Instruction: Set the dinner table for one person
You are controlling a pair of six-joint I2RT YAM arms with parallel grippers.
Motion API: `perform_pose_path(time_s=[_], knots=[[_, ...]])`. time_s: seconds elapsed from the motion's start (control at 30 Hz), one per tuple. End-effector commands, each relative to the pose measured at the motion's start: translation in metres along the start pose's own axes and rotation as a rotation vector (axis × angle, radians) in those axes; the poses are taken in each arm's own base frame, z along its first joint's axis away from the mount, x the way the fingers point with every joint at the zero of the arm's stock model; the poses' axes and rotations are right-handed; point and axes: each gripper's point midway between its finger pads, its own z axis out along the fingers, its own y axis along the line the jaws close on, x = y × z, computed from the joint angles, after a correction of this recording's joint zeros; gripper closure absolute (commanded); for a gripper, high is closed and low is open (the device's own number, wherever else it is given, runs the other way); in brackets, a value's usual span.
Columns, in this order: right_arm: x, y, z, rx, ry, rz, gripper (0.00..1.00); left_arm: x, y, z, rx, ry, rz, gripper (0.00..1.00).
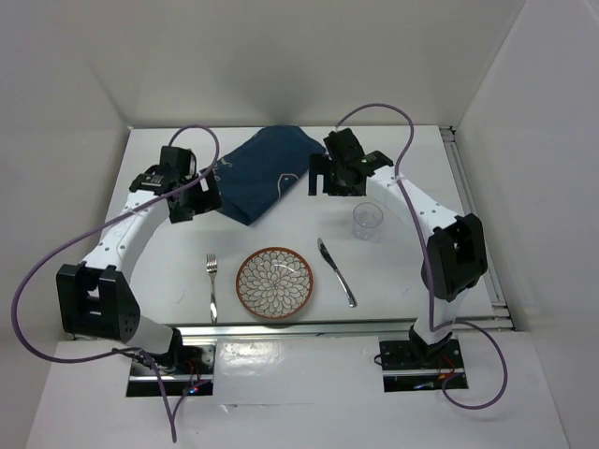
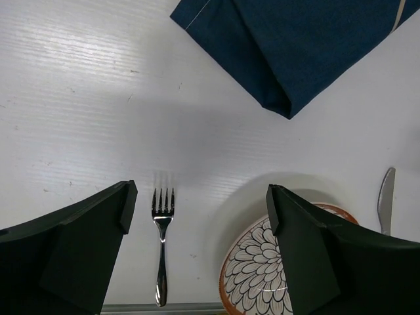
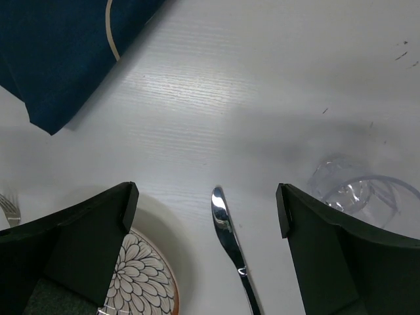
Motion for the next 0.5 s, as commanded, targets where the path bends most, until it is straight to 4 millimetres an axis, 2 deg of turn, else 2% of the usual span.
perform_pose_path(time_s=[0.0, 0.13, 0.17, 0.3, 0.4, 0.47], knots=[[-0.008, 0.010, -0.012, -0.034, -0.049, -0.008, 0.00, -0.010, -0.004, -0.001, 0.003, -0.010, -0.047, 0.00], [-0.010, 0.019, -0.018, -0.073, -0.064, -0.012, 0.00, -0.007, -0.002, 0.013, -0.025, 0.044, -0.057, 0.00], [-0.009, 0.020, -0.018, -0.082, -0.061, -0.012, 0.00, -0.010, -0.007, 0.011, -0.002, 0.043, -0.058, 0.06], [-0.005, 0.021, -0.021, -0.070, -0.074, -0.063, 0.00, -0.017, -0.016, 0.017, 0.045, 0.024, -0.096, 0.16], [-0.002, 0.021, -0.026, -0.070, -0.085, -0.079, 0.00, -0.033, -0.007, 0.029, 0.030, 0.006, -0.157, 0.18], [-0.006, 0.020, -0.031, -0.072, -0.116, -0.075, 0.00, -0.052, 0.002, 0.037, 0.020, -0.007, -0.202, 0.23]])
